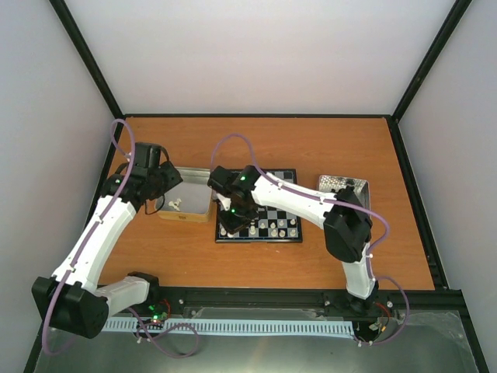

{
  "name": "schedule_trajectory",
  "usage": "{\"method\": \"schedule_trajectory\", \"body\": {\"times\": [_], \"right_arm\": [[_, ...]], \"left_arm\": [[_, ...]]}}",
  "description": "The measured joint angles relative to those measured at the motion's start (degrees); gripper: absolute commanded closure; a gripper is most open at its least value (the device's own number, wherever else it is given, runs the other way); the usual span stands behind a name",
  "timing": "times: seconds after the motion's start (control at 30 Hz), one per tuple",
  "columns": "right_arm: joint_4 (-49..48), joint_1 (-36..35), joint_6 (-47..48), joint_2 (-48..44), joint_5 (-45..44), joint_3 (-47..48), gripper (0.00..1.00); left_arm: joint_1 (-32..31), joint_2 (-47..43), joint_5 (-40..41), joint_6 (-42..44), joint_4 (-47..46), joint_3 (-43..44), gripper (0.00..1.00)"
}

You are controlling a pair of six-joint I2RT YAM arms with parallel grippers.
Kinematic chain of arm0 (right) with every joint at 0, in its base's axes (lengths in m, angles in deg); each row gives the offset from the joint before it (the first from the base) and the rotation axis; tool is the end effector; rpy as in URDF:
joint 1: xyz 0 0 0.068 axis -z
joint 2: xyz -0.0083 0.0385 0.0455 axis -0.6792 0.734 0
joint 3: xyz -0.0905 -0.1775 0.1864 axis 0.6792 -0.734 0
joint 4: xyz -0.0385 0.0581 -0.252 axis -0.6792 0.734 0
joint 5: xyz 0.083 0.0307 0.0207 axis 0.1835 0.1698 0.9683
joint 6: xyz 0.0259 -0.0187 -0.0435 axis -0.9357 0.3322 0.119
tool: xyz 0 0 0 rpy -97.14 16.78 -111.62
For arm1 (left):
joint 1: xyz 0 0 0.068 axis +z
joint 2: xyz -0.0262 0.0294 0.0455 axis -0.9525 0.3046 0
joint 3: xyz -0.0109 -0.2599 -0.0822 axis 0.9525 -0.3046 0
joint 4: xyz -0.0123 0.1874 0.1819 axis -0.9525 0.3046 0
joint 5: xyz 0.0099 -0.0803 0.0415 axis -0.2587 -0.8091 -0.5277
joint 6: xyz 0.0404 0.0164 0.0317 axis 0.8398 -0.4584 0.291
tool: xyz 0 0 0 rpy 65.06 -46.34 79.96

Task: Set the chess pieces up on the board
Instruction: Place the chess piece on the chessboard.

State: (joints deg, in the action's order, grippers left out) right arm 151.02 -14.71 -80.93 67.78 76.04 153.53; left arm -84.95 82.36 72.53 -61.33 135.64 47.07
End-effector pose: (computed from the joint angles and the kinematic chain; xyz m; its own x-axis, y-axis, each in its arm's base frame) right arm 0.2038 0.3365 0.2428 -0.7910 -0.6066 -0.0799 -0.6003 0.7442 0.2930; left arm 0.2196 -0.0478 0.3159 -0.6515 -0.5859 -0.4819 -0.3942 0.8042 -0.4449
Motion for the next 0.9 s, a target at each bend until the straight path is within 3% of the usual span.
{"method": "schedule_trajectory", "body": {"times": [0.9], "right_arm": [[6.47, -0.35, 0.0, 8.61, -8.28, 5.07, 0.97]], "left_arm": [[0.04, -0.35, 1.86, 1.53, 0.81, 0.35, 0.51]]}}
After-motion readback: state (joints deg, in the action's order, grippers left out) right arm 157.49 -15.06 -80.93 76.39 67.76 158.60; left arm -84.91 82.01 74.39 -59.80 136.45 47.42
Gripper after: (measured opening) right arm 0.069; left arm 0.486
